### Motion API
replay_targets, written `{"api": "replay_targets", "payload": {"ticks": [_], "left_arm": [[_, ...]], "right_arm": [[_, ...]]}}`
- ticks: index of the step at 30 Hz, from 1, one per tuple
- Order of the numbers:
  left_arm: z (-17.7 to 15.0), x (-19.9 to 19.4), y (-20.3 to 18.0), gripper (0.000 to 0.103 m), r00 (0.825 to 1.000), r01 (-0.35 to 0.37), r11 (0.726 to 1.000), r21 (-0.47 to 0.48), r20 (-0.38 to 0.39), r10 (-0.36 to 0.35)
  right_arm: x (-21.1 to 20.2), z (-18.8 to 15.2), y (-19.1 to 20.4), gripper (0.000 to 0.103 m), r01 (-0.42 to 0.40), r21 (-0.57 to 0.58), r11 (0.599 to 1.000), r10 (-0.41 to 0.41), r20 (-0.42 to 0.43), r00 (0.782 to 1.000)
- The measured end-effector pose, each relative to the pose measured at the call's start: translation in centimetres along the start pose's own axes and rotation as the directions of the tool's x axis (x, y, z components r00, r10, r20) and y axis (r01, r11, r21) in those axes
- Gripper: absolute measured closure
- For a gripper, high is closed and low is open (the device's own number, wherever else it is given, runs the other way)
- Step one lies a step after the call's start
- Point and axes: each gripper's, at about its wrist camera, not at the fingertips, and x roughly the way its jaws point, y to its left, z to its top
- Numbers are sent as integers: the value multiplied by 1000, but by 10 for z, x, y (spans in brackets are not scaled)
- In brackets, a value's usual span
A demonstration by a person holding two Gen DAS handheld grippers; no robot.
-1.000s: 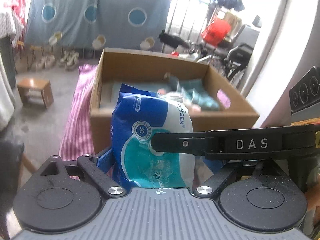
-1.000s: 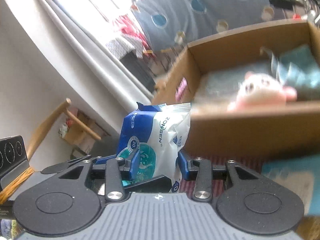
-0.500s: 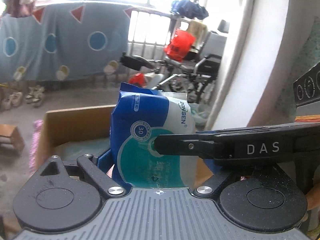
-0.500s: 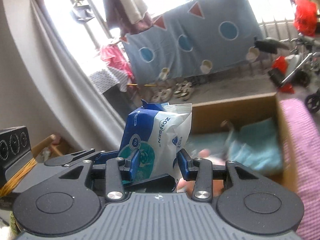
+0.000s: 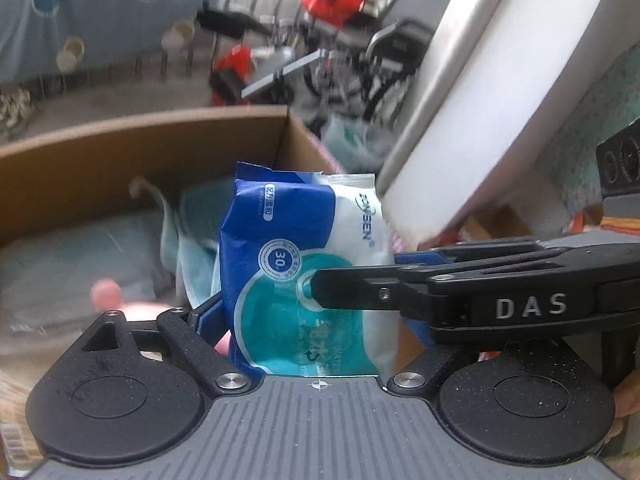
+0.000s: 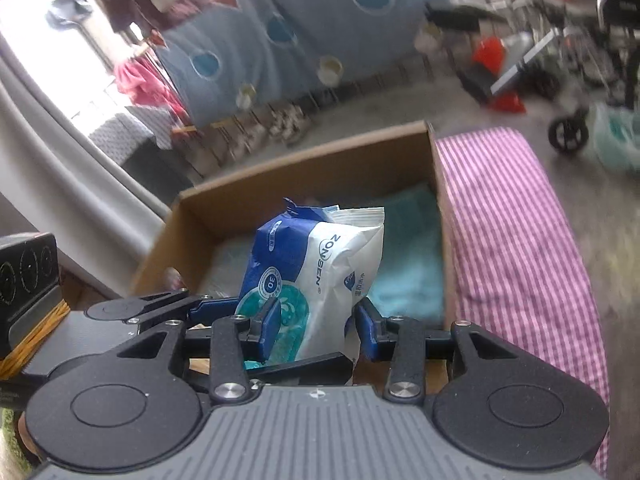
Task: Organize soft objects
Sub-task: 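Lift the wet-wipe pack with both tools and carry it over the box, then lower the wipe pack beside the plush toy and open both tools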
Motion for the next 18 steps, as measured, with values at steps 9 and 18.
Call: {"api": "replay_targets", "payload": {"ticks": [9,18], "left_arm": [[-6,36,14,14,987,26,999,-43,-158,-33],[-6,24,10,8,990,52,999,-13,-128,-53]], "right_arm": [[17,-10,-8,58,56,-19,998,-58,-135,989],[-8,-7,0,51,126,-90,988,-135,-97,986]]}}
